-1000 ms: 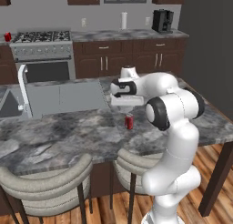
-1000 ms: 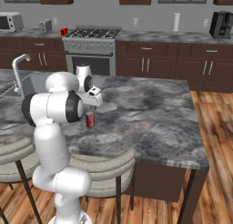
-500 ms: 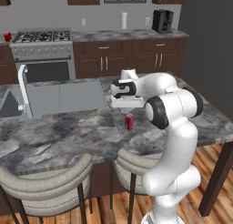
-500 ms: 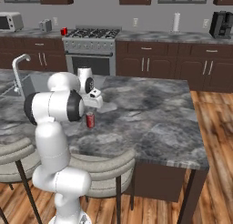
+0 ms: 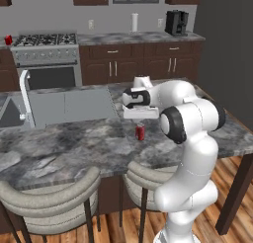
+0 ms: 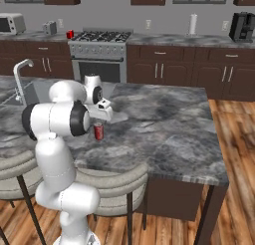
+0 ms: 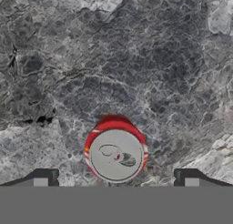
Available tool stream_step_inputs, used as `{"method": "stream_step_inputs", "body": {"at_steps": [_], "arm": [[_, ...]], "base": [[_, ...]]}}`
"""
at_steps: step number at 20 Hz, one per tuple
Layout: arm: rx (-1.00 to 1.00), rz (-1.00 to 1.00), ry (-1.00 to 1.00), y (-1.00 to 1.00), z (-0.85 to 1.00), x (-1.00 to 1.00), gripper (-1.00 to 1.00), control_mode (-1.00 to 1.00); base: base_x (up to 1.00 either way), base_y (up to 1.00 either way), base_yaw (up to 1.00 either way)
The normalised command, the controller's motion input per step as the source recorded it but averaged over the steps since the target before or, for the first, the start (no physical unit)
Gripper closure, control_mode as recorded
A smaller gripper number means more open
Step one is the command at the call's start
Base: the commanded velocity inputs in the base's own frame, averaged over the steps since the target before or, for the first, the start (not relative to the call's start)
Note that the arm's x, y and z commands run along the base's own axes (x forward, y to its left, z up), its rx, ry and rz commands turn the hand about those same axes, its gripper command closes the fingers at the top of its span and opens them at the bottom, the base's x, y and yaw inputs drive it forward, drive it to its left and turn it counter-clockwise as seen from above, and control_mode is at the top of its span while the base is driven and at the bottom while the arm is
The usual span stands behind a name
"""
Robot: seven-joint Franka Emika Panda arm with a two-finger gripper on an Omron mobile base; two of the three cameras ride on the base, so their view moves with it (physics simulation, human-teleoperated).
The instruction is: Four empty soda cans are scattered around the kitchen. Gather all the cans and cluster them next to the stove for recycling.
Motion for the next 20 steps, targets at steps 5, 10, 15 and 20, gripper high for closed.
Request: {"method": "stream_step_inputs", "body": {"at_steps": [5,10,15,20], "arm": [[0.0,0.0,0.0,-0.02,-0.1,0.13,-1.0,-1.0],[0.0,0.0,0.0,0.0,-0.28,0.0,-1.0,-1.0],[0.0,0.0,0.0,0.0,-0.34,0.1,-1.0,-1.0],[0.0,0.0,0.01,0.0,-0.04,0.03,-1.0,-1.0]], "base": [[0.0,0.0,0.0],[0.0,0.0,0.0],[0.0,0.0,0.0],[0.0,0.0,0.0]]}}
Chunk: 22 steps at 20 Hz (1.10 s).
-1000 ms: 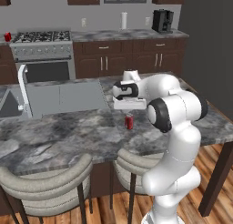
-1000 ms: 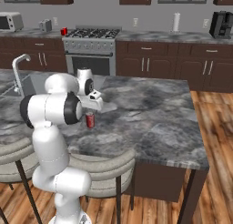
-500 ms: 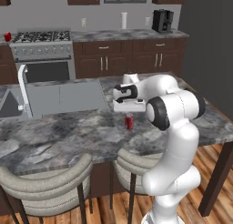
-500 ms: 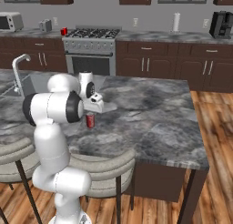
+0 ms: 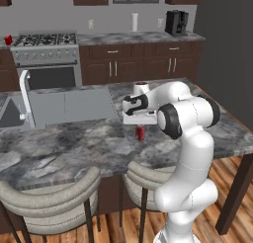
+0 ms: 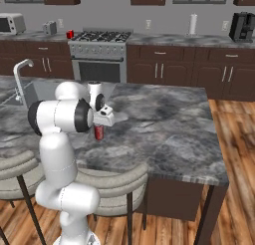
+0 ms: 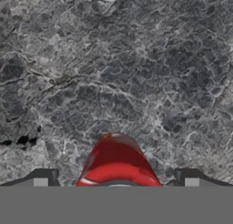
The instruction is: Four empty soda cans are scattered around the kitchen. Gather all the cans and cluster them next to the stove for recycling.
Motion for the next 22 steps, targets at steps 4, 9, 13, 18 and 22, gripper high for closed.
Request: {"method": "stream_step_inputs", "body": {"at_steps": [4,9,13,18,22], "arm": [[0.0,0.0,0.0,0.0,0.0,0.0,-1.0,-1.0],[0.0,0.0,0.0,0.0,0.0,0.0,1.0,-1.0],[0.0,0.0,0.0,0.0,0.0,0.0,1.0,-1.0],[0.0,0.0,0.0,0.0,0.25,-0.06,1.0,-1.0],[0.0,0.0,0.03,-0.02,0.98,-0.57,1.0,-1.0]], "base": [[0.0,0.0,0.0],[0.0,0.0,0.0],[0.0,0.0,0.0],[0.0,0.0,0.0],[0.0,0.0,0.0]]}}
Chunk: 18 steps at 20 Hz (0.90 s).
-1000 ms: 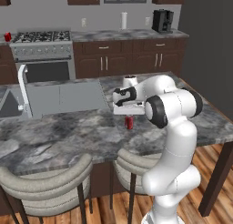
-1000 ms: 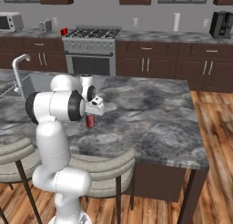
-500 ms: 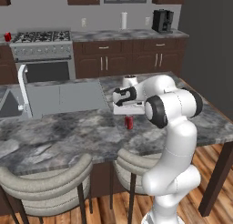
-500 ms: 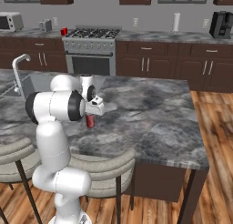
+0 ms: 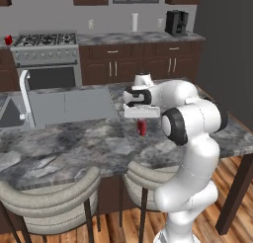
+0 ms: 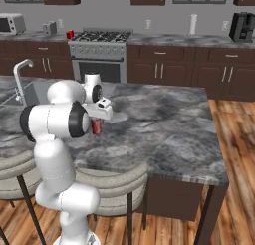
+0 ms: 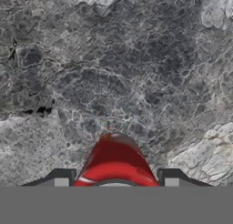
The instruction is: Four empty soda cans are scattered around the kitchen. Gather all the cans and cluster them next to the stove for recycling.
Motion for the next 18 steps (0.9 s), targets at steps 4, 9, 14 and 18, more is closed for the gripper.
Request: {"method": "stream_step_inputs", "body": {"at_steps": [4,9,14,18], "arm": [[0.0,0.0,0.05,-0.09,0.92,-0.69,1.0,-1.0],[0.0,0.0,-0.01,-0.05,0.65,-0.94,1.0,-1.0],[0.0,0.0,-0.18,0.0,0.32,-1.0,1.0,-1.0],[0.0,0.0,-0.26,0.0,0.19,-1.0,1.0,-1.0]], "base": [[0.0,0.0,0.0],[0.0,0.0,0.0],[0.0,0.0,0.0],[0.0,0.0,0.0]]}}
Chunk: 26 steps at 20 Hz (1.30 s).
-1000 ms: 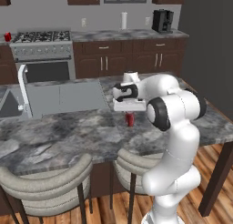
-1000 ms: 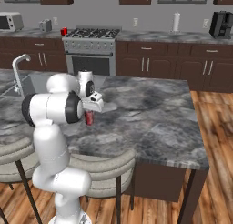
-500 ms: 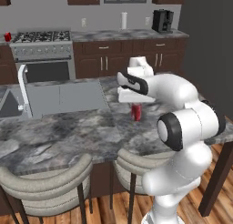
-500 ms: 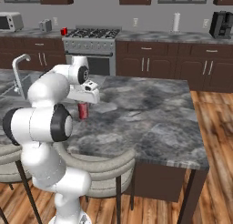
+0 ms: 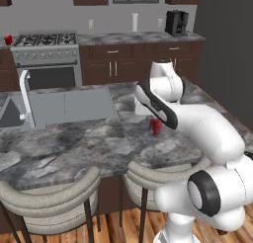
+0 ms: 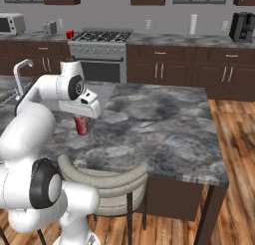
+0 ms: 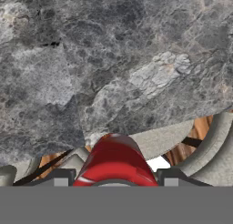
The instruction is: Four empty soda cans are scattered around the kitchen. Gather all the cans and cluster them next to the stove for recycling.
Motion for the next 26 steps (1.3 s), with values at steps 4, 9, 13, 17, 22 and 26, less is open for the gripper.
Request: {"method": "stream_step_inputs", "body": {"at_steps": [4,9,13,17,22,26], "arm": [[0.0,0.0,-0.17,0.0,0.16,-0.75,1.0,-1.0],[0.0,0.0,0.0,0.0,0.0,0.0,1.0,-1.0],[0.0,0.0,0.0,0.0,0.0,0.0,1.0,1.0],[0.0,0.0,0.0,0.0,0.0,0.0,1.0,1.0],[0.0,0.0,0.0,0.0,0.0,0.0,1.0,1.0],[0.0,0.0,0.0,0.0,0.0,0.0,1.0,1.0]], "base": [[0.0,0.0,0.0],[0.0,0.0,0.0],[0.0,0.0,0.0],[-0.29,-0.73,0.0],[-0.06,-1.0,0.0],[0.02,-1.0,0.0]]}}
